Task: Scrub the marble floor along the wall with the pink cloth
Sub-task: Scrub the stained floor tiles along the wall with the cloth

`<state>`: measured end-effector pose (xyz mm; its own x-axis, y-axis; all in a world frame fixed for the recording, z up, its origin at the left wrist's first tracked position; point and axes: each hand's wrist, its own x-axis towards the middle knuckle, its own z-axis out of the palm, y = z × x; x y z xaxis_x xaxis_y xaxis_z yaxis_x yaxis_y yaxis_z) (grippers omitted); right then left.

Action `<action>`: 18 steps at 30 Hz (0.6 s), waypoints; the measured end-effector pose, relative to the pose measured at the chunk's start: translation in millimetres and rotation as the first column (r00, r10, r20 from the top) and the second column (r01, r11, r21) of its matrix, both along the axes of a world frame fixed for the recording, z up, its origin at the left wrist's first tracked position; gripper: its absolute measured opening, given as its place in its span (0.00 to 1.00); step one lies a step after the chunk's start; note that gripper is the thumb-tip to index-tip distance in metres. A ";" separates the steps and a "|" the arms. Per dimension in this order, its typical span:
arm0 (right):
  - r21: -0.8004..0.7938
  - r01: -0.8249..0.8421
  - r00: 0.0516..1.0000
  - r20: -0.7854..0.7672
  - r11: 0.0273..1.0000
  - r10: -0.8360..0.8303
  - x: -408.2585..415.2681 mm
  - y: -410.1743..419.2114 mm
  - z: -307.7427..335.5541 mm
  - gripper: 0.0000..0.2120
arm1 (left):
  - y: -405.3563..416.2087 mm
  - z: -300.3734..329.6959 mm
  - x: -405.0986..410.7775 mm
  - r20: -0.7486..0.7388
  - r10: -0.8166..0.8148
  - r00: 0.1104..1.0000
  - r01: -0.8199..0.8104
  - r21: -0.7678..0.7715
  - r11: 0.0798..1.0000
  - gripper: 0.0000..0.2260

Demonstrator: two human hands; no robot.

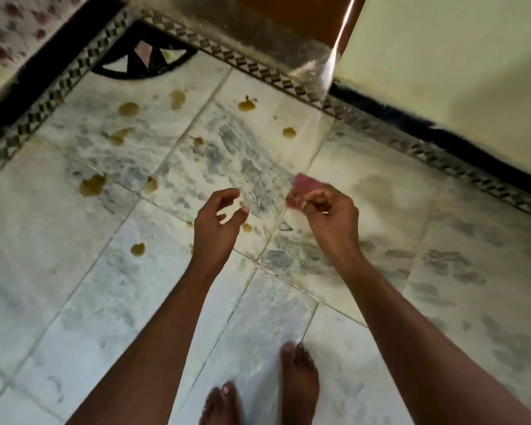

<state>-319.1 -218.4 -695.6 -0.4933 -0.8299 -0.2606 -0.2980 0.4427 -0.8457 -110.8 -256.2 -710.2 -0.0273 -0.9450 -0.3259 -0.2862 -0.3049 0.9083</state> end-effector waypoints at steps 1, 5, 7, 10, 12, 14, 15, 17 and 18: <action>0.021 -0.026 0.999 -0.031 0.999 0.027 -5.4 -5.0 -39.1 0.10 | -5.9 -38.7 -0.3 0.056 -0.040 0.998 0.039 0.012 0.999 0.17; 0.106 -0.118 0.980 -0.151 0.987 0.133 -21.9 -21.9 -161.6 0.09 | -22.2 -162.1 7.3 0.246 -0.159 0.956 0.144 0.077 0.987 0.28; 0.123 -0.166 0.968 -0.171 0.978 0.186 -26.3 -31.7 -214.8 0.10 | -28.4 -216.3 13.0 0.373 -0.231 0.899 0.220 0.071 0.973 0.37; 0.147 -0.249 0.929 -0.242 0.957 0.279 -32.7 -44.6 -278.2 0.18 | -32.4 -270.0 19.1 0.562 -0.315 0.765 0.300 0.121 0.946 0.50; 0.098 -0.301 0.853 -0.418 0.949 0.314 -38.8 -55.3 -313.9 0.19 | -32.9 -294.7 22.3 0.644 -0.344 0.683 0.344 0.132 0.930 0.61; 0.074 -0.353 0.697 -0.644 0.933 0.314 -49.3 -71.3 -341.4 0.20 | -34.2 -317.4 29.1 0.702 -0.375 0.606 0.396 0.142 0.907 0.67; 0.093 -0.336 0.638 -0.710 0.937 0.299 -54.3 -78.7 -350.5 0.22 | -33.4 -327.4 34.6 0.718 -0.385 0.579 0.412 0.149 0.899 0.68; 0.167 -0.247 0.574 -0.768 0.954 0.283 -60.2 -94.8 -363.3 0.29 | -35.3 -341.6 42.2 0.734 -0.374 0.567 0.436 0.118 0.892 0.67; 0.200 -0.199 0.568 -0.774 0.959 0.280 -61.6 -98.1 -369.5 0.34 | -33.3 -344.7 45.0 0.741 -0.357 0.569 0.441 0.091 0.893 0.66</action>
<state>-380.7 -316.5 -1065.1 -0.3232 -0.9445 0.0591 -0.9327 0.3073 -0.1886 -65.8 -289.5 -1054.9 -0.2063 -0.9236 -0.3232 -0.9276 0.0795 0.3651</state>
